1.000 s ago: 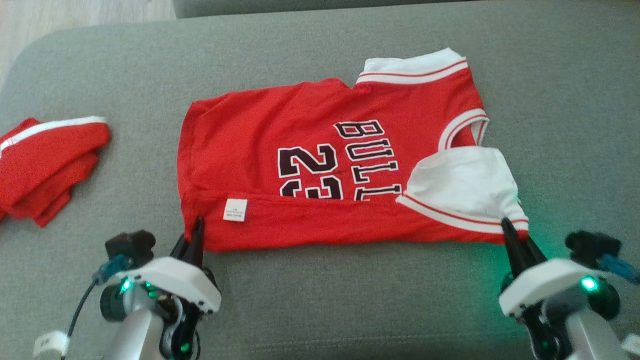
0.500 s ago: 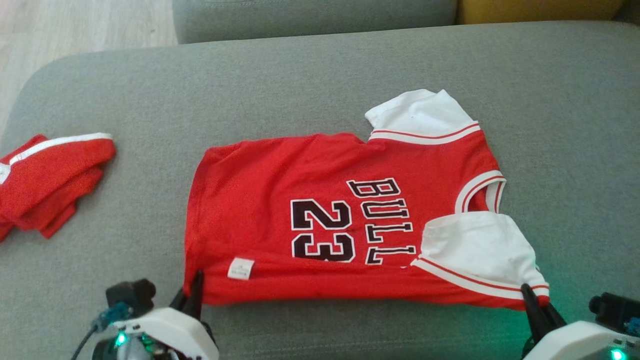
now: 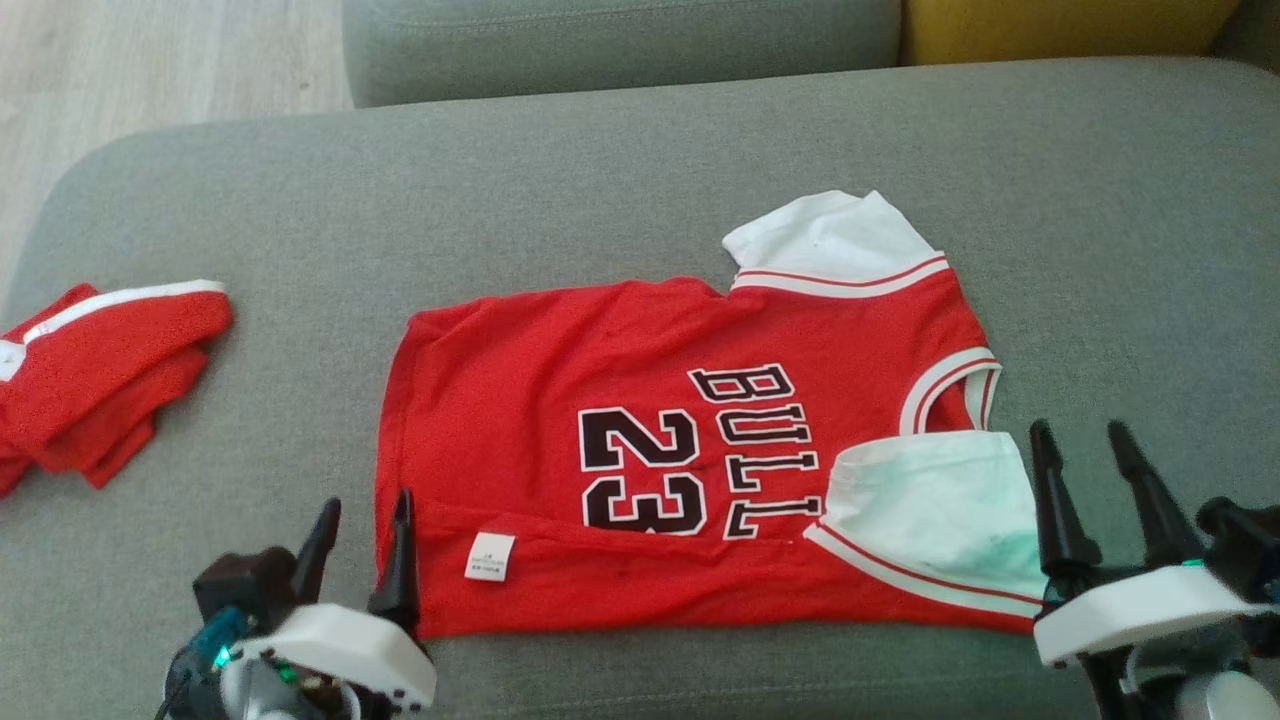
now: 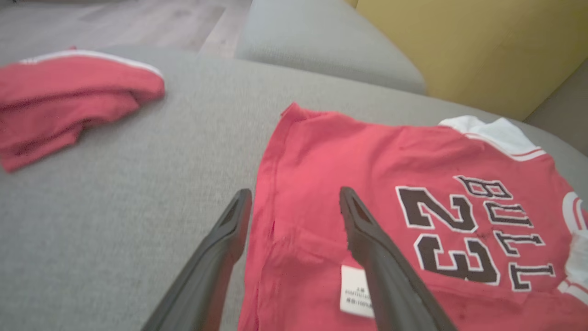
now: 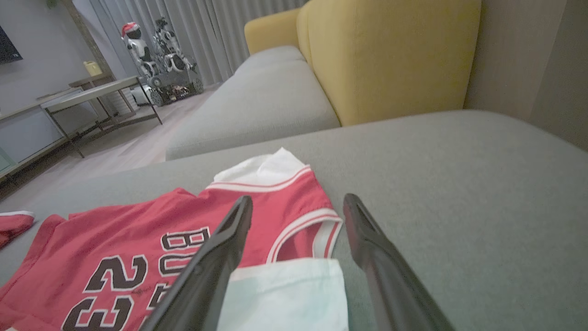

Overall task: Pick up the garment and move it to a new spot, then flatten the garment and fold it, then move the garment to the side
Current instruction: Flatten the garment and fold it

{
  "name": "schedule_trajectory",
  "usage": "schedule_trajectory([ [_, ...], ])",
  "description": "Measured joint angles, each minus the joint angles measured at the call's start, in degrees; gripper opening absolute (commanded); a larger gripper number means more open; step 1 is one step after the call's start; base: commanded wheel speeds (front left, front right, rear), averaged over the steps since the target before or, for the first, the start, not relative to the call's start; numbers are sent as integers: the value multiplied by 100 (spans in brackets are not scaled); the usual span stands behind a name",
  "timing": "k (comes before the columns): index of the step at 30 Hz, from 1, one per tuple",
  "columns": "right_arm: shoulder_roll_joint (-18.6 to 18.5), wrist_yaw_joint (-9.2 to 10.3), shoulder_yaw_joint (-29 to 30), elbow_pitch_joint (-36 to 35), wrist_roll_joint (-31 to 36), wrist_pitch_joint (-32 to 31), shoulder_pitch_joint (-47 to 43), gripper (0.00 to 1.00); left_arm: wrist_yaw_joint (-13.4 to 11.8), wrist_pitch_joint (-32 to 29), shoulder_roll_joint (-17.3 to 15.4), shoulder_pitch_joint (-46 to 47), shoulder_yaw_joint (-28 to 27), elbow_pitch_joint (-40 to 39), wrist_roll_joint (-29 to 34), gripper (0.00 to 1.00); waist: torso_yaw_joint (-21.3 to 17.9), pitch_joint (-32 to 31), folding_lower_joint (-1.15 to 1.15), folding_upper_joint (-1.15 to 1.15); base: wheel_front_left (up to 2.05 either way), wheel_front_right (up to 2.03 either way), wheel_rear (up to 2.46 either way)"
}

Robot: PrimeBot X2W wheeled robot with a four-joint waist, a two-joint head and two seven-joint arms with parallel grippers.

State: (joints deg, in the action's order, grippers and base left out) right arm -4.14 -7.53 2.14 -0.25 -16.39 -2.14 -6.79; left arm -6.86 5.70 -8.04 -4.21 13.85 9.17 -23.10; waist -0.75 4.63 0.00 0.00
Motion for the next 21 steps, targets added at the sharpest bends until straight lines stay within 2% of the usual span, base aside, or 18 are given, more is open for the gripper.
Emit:
schedule_trajectory([
  [4, -44, 0, -43, -163, 274, 242, 70, 100, -79, 300, -16, 154, 12, -177, 219, 100, 30, -67, 0, 0, 0, 0, 0],
  [16, -45, 0, -197, -276, 377, 280, 140, 100, -114, 345, -85, 366, 82, -203, 344, 100, 31, -13, 0, 0, 0, 0, 0],
  [19, -45, 0, -200, -342, 376, 267, 221, 100, 11, 287, -90, 673, 208, -142, 342, 100, 44, 129, 0, 0, 0, 0, 0],
  [21, -53, 0, -208, -365, 349, 259, 410, 100, 186, 166, -86, 1343, 222, 75, 328, 100, 53, 346, 0, 0, 0, 0, 0],
])
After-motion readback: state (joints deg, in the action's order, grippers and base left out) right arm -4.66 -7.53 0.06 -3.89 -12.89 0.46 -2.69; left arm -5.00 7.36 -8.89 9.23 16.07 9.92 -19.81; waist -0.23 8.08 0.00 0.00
